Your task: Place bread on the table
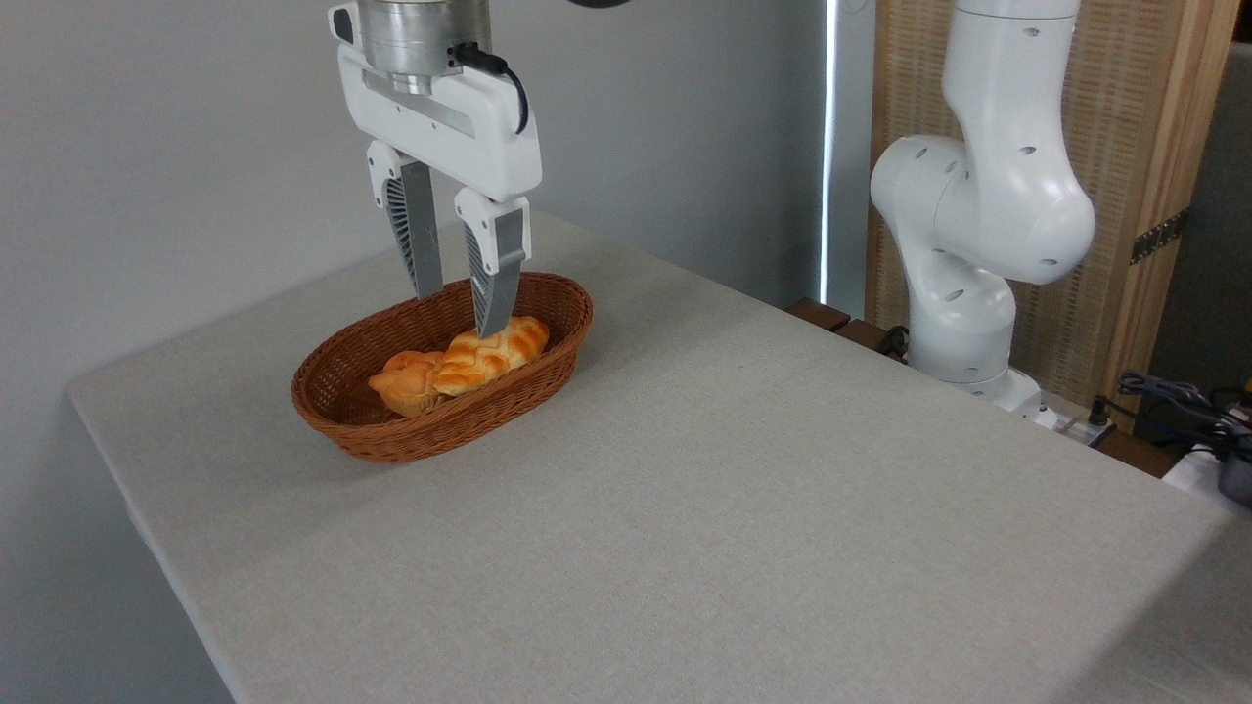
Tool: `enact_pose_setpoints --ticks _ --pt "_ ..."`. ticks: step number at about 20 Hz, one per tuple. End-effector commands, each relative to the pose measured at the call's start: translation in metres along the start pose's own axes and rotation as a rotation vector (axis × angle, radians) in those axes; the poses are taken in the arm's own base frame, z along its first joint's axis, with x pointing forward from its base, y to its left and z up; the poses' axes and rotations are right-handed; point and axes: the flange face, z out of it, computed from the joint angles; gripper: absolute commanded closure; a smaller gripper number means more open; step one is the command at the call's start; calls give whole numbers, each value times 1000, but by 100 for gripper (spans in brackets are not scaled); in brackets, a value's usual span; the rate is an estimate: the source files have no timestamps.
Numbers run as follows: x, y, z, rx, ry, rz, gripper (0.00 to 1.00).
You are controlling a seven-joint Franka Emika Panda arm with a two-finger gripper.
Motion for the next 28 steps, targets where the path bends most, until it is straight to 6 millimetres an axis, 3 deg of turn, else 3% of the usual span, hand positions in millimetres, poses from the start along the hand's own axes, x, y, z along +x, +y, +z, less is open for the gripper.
enact_pose_setpoints --ticks 1,8,14,28 --pt "11 45 27 -24 12 -97 0" --pt "13 102 87 -133 8 -139 0" --pt "12 138 120 -163 10 -108 0" --pt "2 138 156 -147 -17 -109 0"
